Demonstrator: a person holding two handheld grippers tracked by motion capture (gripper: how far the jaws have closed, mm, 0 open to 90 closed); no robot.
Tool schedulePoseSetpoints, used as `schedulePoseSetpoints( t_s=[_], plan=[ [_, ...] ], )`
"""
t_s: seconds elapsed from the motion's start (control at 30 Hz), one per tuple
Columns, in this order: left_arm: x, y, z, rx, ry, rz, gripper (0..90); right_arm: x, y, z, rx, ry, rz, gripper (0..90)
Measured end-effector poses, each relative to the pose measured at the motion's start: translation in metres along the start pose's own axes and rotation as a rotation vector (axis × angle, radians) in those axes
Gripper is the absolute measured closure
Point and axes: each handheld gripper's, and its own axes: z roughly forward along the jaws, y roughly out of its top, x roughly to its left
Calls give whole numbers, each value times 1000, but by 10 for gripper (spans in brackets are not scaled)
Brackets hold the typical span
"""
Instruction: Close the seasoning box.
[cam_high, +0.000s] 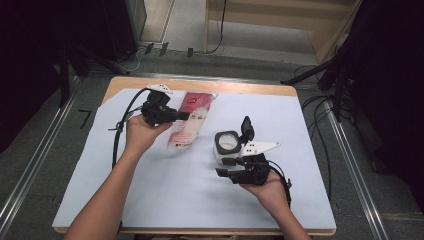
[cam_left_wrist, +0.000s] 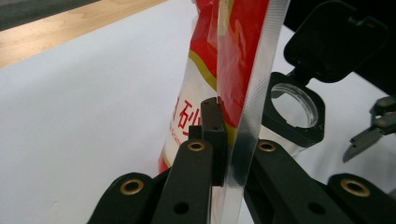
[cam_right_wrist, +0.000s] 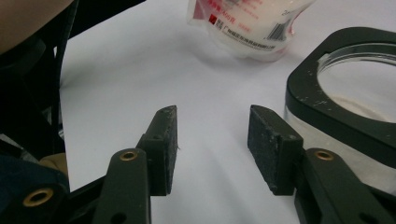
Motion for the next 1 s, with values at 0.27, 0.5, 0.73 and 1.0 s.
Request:
schedulePoseSetpoints(
  t_s=[0.27, 0.5, 0.73, 1.0],
  plan=[
    [2, -6, -6, 13, -17, -18, 886, -4, -1, 1, 4, -17, 1, 527],
    [2, -10, -10, 11, -23, -12, 867, -4, 1, 1, 5, -20, 2, 525],
    [4, -14, -14, -2, -36, -15, 827, -6, 0, -1, 0, -29, -7, 524],
    [5, -15, -20, -16, -29, 16, 786, -7, 0, -2, -2, -35, 0, 524]
  ],
)
